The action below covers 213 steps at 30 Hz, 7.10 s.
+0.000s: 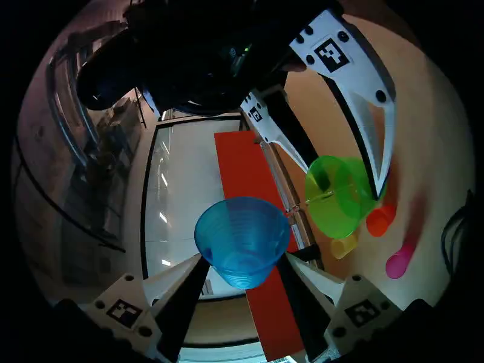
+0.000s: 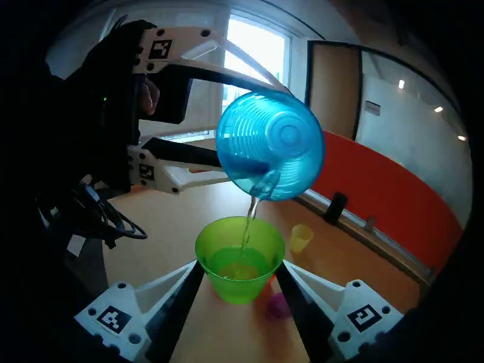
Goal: Pour water
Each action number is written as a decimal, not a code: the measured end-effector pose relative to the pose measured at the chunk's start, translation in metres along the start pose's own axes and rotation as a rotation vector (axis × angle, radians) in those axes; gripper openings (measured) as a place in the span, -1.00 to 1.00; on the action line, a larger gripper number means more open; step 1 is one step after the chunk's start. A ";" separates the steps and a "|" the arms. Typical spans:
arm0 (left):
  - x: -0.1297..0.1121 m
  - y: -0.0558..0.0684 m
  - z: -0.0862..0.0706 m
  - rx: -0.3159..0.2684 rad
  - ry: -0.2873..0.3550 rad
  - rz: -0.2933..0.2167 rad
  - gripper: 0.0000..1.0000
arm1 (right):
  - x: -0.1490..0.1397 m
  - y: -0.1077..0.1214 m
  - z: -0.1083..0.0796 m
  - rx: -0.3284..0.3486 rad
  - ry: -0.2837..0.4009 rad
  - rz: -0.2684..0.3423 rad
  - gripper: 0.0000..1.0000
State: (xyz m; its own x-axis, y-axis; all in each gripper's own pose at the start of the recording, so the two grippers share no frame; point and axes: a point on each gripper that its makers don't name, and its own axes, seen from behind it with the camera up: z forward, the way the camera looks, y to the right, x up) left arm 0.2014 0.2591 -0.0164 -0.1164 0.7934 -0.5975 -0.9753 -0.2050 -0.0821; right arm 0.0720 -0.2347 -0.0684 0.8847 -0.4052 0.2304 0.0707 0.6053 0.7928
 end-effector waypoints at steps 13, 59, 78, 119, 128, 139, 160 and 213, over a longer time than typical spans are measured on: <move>-0.001 -0.002 0.000 0.004 -0.001 0.005 0.56 | 0.001 0.001 0.000 0.000 0.000 -0.002 0.75; -0.025 0.002 0.009 -0.049 -0.019 -0.327 0.56 | 0.007 0.010 0.005 -0.014 0.011 0.001 0.74; -0.046 0.025 0.009 -0.089 -0.071 -0.714 0.56 | 0.011 0.014 0.006 -0.023 0.022 0.004 0.75; -0.092 0.108 -0.012 -0.171 -0.286 -1.418 0.56 | 0.019 0.019 0.004 -0.071 0.063 0.044 0.74; -0.084 0.132 -0.012 -0.186 -0.291 -1.487 0.56 | 0.012 0.023 0.004 -0.093 0.064 0.060 0.74; -0.076 0.169 -0.016 -0.209 -0.297 -1.518 0.56 | 0.000 0.025 0.006 -0.116 0.058 0.086 0.74; -0.044 0.237 -0.005 -0.263 -0.238 -1.591 0.56 | -0.006 0.046 0.015 -0.182 0.065 0.112 0.74; -0.021 0.390 0.049 -0.497 -0.286 -1.577 0.56 | -0.024 0.089 0.036 -0.225 0.050 0.137 0.74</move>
State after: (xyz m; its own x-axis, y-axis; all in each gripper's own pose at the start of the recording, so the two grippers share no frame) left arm -0.1860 0.1900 0.0030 0.7684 0.4456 0.4592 -0.0198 0.7339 -0.6790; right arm 0.0403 -0.1954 0.0168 0.9142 -0.2783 0.2947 0.0443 0.7913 0.6098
